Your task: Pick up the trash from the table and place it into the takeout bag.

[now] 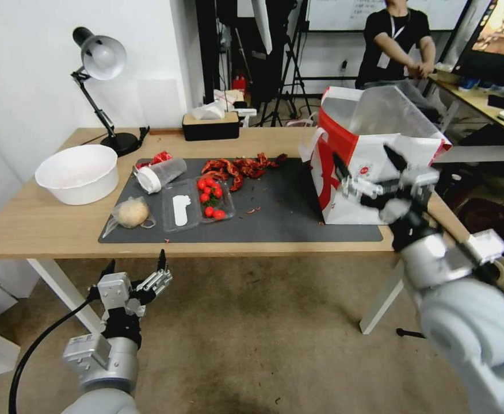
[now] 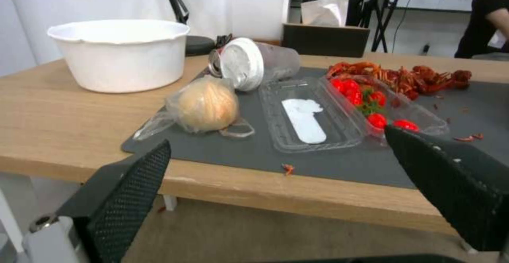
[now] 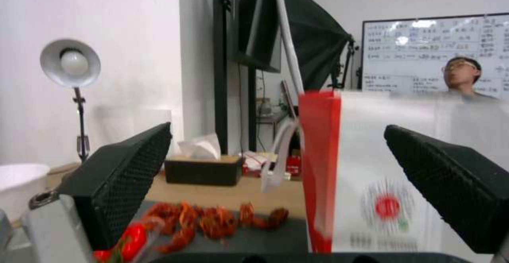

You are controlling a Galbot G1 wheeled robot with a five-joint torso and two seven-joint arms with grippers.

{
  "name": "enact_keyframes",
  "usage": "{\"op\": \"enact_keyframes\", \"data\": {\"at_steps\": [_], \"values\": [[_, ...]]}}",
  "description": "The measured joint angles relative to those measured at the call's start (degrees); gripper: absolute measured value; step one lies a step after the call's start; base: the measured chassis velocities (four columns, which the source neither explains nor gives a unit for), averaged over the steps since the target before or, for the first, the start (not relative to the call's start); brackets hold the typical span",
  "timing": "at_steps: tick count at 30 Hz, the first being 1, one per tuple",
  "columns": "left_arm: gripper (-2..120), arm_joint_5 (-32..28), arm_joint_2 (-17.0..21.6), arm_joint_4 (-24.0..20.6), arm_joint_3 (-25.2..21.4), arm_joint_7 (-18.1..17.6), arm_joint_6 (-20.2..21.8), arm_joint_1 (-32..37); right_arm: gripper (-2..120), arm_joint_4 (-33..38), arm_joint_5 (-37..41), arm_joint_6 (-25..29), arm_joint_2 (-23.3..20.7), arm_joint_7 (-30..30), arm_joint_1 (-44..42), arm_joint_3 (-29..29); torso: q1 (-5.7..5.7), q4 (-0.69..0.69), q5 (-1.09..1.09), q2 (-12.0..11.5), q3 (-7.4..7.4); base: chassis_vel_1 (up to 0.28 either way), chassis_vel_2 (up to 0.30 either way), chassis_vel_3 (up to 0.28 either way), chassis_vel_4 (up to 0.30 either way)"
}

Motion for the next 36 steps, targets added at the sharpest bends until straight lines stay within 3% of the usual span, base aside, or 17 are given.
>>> {"op": "enact_keyframes", "data": {"at_steps": [2,5,10,29,36], "values": [[100,-0.18,0.38,0.28,-0.10,0.00,-0.09,-0.17,100,-2.51,-2.99,4.80,1.47,-1.38,-3.54,-0.46,0.00,0.00,0.01,0.00,0.00,0.000,0.000,0.000,0.000],[100,-0.19,0.40,0.29,-0.11,0.00,-0.09,-0.19,100,-2.65,-3.11,5.02,1.52,-1.43,-3.67,-0.48,0.00,-0.01,0.01,0.00,0.00,0.000,0.000,0.000,0.000],[100,-0.51,0.90,0.67,-0.32,-0.06,-0.17,-0.63,100,-6.05,-5.31,9.82,2.70,-2.64,-6.77,-0.99,0.00,0.01,0.00,0.00,0.00,0.000,0.000,0.000,0.000],[100,-2.48,2.36,2.02,-1.23,-0.55,0.22,-2.86,100,-13.07,-9.18,16.93,6.65,-4.16,-15.06,-3.43,0.00,0.00,0.00,0.00,0.00,0.000,0.000,0.000,0.000],[100,-5.02,4.59,3.89,-2.11,-0.89,-0.76,-5.69,100,-14.53,-9.46,16.84,6.96,-4.18,-14.22,-5.24,0.00,0.01,0.00,0.00,0.01,0.000,0.000,0.000,0.000]]}}
